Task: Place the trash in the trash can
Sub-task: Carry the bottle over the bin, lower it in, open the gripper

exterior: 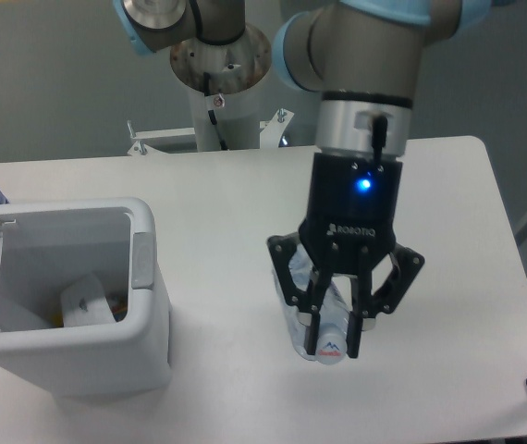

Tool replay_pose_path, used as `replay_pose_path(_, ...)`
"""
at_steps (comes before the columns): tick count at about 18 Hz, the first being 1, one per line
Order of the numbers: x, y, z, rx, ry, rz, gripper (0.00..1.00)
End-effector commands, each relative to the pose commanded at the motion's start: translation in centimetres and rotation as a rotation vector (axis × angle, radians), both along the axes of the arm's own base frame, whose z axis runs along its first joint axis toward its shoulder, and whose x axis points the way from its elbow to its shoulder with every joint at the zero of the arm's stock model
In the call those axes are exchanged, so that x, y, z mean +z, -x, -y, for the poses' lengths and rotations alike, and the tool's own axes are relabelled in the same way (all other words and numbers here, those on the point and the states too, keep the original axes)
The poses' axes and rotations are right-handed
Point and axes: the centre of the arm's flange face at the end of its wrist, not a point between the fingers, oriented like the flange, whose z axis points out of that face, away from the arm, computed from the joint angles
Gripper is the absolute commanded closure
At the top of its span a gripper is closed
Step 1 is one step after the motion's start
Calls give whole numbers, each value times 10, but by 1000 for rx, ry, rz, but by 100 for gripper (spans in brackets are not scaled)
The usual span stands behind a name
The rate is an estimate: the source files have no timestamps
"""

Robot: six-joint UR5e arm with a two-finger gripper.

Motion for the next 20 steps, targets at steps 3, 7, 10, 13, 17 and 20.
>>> replay_pose_path(3,14,-28,-11,-33,-18,-7,85)
replay_pose_path(7,33,-55,-14,-64,-39,-30,85)
replay_pose_path(10,33,-78,-26,-103,-39,-29,85)
replay_pose_path(13,33,-99,-37,-138,-40,-28,85)
replay_pose_path(17,29,-144,-58,-207,-36,-13,85)
replay_pose_path(20,21,-173,-67,-249,-22,1,85)
